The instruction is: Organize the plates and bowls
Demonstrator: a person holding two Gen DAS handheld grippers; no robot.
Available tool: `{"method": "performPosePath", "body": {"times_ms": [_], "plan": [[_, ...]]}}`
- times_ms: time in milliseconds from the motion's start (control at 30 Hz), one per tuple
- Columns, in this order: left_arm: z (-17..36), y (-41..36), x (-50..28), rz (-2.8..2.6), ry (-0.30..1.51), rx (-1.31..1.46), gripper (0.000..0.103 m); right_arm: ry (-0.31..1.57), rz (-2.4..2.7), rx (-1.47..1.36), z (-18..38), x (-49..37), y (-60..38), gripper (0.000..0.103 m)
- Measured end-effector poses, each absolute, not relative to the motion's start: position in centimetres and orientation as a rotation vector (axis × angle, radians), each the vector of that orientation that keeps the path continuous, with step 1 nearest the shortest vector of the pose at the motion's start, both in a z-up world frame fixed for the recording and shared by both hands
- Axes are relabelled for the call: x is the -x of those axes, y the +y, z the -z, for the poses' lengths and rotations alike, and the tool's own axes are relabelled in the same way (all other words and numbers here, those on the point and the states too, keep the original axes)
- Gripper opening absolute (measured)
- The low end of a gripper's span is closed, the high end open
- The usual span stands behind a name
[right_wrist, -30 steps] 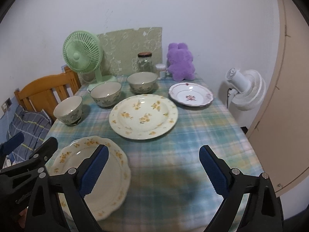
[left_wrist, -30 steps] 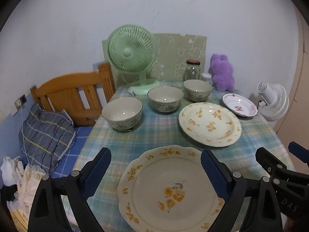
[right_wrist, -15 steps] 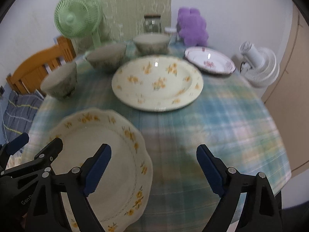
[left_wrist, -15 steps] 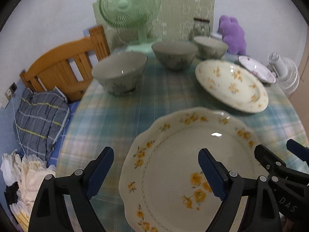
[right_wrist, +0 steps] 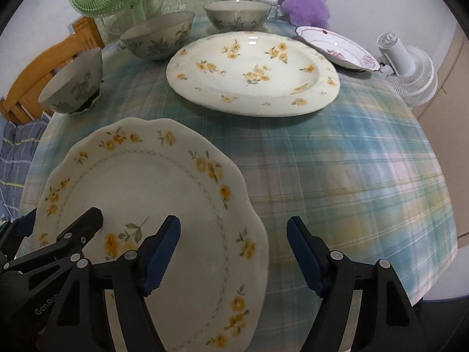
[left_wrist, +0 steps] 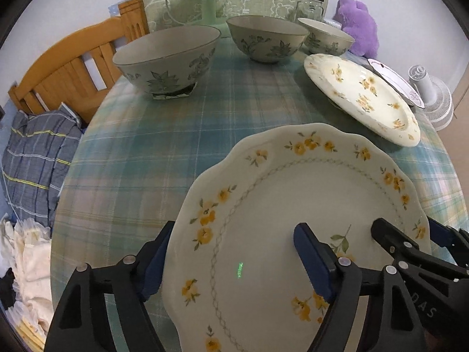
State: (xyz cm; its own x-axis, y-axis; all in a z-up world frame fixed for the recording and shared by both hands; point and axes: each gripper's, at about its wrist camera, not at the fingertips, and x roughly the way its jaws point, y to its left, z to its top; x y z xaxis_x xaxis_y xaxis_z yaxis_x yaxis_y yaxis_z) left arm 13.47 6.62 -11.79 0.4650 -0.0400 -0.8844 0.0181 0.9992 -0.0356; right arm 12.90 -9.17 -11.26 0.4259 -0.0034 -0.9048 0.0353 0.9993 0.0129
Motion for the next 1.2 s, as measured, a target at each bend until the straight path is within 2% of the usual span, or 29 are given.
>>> {"method": "performPosePath", "body": {"times_ms": [167,300,767,1200], "plan": [[11.9,6.8,-13.6,0.054,1.095,0.029,0.080,1.143,0.015,-0.043,11.2,-13.3,-9.1,0.071],[11.9,6.9,-13.7,0.079,1.110,0.037,0.080,1.153,-0.023,-0.065,11.2,-13.4,-8.9,0.062],[10.2,4.3,-13.0,0.118,1.137,0.018,0.080,1.205,0.012,-0.074,10.4,-13.2,-10.6,0.062],[8.2,-3.8,-13.3,0.131,1.097,0.006,0.080,1.163,0.023,-0.073,8.0,-13.4,-18.2,0.062]]}}
